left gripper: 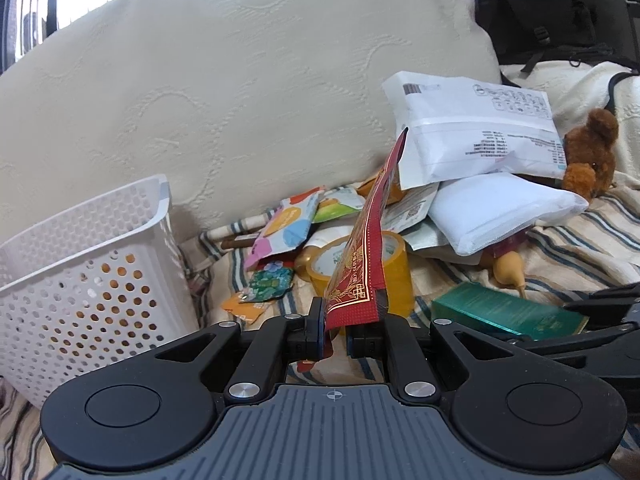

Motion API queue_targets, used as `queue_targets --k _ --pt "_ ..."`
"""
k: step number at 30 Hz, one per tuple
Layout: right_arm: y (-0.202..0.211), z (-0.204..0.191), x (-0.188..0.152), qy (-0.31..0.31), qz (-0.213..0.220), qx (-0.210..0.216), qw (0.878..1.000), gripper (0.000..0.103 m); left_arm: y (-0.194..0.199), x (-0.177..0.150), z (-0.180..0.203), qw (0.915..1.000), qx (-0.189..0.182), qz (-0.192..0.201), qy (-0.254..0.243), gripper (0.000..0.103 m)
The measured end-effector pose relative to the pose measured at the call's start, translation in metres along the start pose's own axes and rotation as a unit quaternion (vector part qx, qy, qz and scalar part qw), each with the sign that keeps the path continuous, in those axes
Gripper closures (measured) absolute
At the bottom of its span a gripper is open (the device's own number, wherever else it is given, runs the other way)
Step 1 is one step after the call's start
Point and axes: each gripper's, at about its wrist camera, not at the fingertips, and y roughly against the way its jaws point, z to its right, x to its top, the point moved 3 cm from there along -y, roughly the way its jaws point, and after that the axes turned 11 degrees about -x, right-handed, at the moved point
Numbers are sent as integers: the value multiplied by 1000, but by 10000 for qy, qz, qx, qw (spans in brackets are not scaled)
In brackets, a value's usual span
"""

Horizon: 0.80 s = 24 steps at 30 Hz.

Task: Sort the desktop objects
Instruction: 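Lift the green box with the right gripper while the left gripper carries the red packet toward the basket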

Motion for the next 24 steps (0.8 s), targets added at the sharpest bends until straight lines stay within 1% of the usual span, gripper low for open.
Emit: queue_targets --k 10,17,24 --pt "27 -8 17 215 623 -150 9977 57 21 9 -7 9987 472 102 155 100" --pt "46 -24 39 278 1051 -22 9941 57 41 25 -21 9966 762 267 183 100" --pt "54 -49 67 377 1326 221 9902 57 57 41 -45 9928 1088 395 318 100"
